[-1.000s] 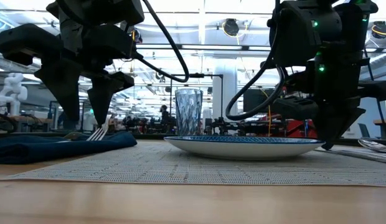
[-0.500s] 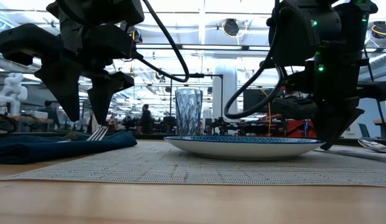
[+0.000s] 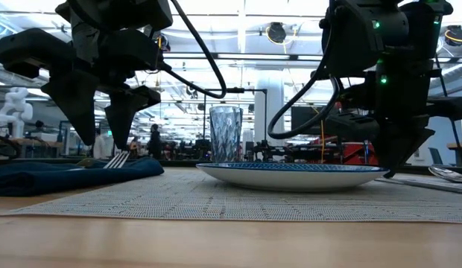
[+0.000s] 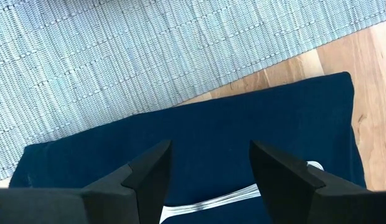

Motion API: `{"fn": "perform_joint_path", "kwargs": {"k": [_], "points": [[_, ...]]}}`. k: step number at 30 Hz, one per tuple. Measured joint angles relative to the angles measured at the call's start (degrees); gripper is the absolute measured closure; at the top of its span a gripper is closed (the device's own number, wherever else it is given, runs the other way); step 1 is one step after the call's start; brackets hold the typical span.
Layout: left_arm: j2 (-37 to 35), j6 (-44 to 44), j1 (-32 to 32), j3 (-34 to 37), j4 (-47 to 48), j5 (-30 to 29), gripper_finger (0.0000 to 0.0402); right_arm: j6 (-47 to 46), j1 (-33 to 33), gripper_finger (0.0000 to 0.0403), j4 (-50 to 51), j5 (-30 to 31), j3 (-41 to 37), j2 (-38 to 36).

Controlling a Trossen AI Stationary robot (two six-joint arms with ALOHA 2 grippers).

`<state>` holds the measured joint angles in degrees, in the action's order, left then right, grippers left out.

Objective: Set table place
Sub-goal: Put the silver knife to the left of the silver spoon on the gray placemat, then move the blue cup to the top right of the table

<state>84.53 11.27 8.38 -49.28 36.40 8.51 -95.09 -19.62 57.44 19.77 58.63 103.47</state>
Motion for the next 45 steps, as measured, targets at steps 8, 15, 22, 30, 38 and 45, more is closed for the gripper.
{"fn": "perform_joint_path", "kwargs": {"k": [8,15,22,30,38,45], "points": [[0.0,0.0,0.0,0.0,-0.1,0.0,0.0202,0.4,-0.1,0.0403,6.5,2.4,4.5,-0.9],[0.0,0.1,0.0,0.0,0.0,0.0,0.0202,3.0,-1.6,0.0403,9.7,6.3,8.9,-0.9],[0.0,1.1,-1.1,3.3,-1.3,-3.7,0.0202,4.8,-4.3,0.0403,8.6,9.2,10.0,-0.9],[0.0,-1.5,-2.4,7.2,-3.5,-4.1,0.0202,16.2,-6.6,0.0403,-1.6,11.8,10.0,-0.9],[0.0,-3.5,-2.4,7.2,-6.1,-4.4,0.0202,26.1,-6.4,0.0403,-9.1,17.5,10.0,-0.9],[-0.2,-5.0,-2.4,7.2,-6.0,-5.1,0.0202,29.7,-5.2,0.0403,-9.3,19.1,10.0,-0.9]]}}
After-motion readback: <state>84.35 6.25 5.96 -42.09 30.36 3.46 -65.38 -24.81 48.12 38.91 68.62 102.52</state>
